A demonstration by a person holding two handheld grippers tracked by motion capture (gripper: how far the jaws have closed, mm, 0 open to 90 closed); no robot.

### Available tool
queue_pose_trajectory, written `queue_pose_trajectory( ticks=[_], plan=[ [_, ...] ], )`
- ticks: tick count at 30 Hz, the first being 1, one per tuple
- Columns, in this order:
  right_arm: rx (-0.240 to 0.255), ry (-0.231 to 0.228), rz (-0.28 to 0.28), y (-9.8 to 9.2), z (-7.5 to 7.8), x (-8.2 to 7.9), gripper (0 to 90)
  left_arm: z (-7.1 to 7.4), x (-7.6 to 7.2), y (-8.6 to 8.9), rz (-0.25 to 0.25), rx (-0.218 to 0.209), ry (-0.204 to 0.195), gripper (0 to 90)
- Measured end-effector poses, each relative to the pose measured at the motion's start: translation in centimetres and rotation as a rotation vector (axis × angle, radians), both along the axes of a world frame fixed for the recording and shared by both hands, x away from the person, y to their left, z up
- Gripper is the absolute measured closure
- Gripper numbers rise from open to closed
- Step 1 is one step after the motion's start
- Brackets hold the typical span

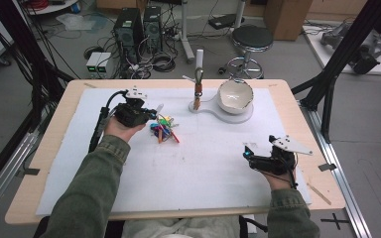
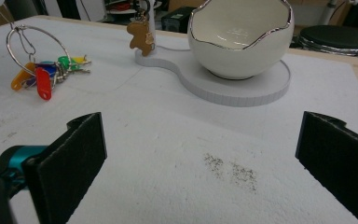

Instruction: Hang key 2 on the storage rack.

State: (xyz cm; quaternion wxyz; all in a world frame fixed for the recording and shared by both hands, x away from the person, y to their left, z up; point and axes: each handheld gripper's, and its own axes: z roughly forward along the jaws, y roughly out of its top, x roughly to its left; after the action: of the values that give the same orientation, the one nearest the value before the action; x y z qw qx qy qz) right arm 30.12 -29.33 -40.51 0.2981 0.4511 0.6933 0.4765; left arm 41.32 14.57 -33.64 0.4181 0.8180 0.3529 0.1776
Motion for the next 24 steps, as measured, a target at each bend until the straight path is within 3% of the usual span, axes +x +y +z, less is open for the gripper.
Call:
queue_pose_trajectory(
  ticks=[10, 24],
  plan=[
    [0.009, -0.002, 0.004, -0.1, 0.0, 0.0, 0.9, 2.4, 0.6, 0.4, 0.034, -0.028, -0.041, 87.8],
    [0.020, 0.006, 0.008, -0.3, -0.1, 0.1, 0.9, 4.6, 0.8, 0.1, 0.041, 0.004, -0.073, 87.6]
  ],
)
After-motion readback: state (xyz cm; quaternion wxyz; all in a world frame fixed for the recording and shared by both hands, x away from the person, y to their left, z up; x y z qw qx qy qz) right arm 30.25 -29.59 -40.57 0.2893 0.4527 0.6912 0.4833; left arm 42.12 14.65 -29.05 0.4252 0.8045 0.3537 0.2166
